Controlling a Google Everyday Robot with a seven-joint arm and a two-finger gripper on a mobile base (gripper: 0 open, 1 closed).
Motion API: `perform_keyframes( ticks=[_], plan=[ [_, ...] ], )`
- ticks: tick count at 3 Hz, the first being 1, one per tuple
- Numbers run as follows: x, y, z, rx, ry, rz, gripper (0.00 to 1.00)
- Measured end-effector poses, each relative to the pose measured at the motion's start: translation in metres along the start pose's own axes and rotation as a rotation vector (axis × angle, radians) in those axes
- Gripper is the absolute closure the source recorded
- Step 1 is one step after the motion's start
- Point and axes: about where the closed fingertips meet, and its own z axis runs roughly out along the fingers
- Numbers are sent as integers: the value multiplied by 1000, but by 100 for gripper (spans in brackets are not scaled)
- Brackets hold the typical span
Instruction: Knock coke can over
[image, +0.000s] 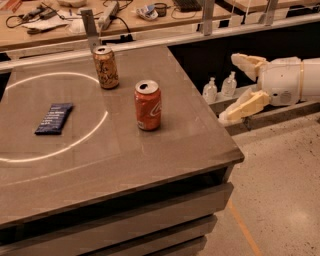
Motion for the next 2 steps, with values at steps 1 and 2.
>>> perform_keyframes(
  ticks=[1,2],
  plan=[
    [-3,1,7,-13,-27,8,0],
    [-4,4,19,-2,-46,28,0]
  ],
)
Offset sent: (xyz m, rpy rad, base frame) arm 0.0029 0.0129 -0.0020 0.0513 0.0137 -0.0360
